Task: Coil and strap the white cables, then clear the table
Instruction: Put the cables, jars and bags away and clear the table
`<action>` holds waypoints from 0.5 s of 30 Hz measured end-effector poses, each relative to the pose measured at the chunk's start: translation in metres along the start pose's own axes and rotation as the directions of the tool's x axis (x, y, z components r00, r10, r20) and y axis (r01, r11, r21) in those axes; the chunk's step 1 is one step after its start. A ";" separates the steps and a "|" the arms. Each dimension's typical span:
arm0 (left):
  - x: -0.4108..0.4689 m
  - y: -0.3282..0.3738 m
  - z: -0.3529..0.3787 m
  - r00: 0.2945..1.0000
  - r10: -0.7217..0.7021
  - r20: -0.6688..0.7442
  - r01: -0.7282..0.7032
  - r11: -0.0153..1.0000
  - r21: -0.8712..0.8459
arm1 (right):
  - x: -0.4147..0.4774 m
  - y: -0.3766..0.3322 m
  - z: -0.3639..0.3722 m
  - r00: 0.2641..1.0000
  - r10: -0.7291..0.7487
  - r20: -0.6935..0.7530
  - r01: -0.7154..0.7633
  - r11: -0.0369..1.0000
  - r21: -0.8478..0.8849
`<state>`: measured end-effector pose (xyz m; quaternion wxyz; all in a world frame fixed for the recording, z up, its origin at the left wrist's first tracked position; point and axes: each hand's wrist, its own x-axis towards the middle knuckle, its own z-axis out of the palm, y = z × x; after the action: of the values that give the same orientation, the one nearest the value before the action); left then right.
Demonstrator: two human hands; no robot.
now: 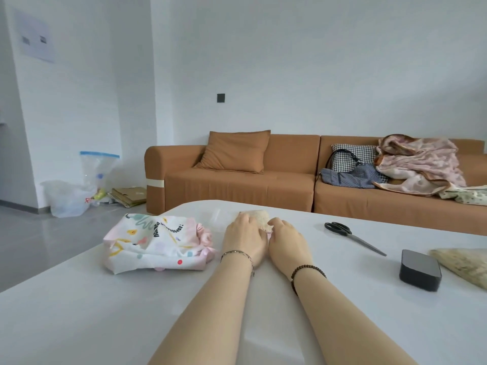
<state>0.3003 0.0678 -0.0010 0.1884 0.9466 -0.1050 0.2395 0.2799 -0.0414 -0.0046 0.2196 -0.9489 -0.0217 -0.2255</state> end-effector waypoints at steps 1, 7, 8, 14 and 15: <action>0.006 -0.003 0.004 1.000 -0.025 0.019 0.025 0.999 -0.026 | 0.004 0.001 0.001 1.000 0.007 0.003 -0.006 1.000 -0.007; 0.026 -0.022 0.017 0.960 -0.138 0.243 0.136 0.990 0.025 | 0.016 0.015 0.004 0.982 0.181 0.054 -0.188 0.968 0.164; 0.028 -0.022 0.018 0.955 -0.150 0.256 0.138 0.988 0.065 | 0.017 0.018 0.003 0.975 0.215 0.059 -0.223 0.943 0.246; 0.022 -0.018 0.013 0.975 -0.088 0.204 0.062 0.990 0.130 | 0.006 0.024 -0.014 0.940 0.339 0.031 -0.287 0.741 0.607; 0.022 -0.023 0.015 0.978 -0.069 0.196 0.055 0.996 0.075 | 0.005 0.024 -0.013 0.928 0.373 0.023 -0.299 0.703 0.646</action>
<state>0.3318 0.0804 -0.0097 0.1515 0.9745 -0.0854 0.1415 0.2825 -0.0689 -0.0015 0.5670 -0.7910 0.0882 -0.2120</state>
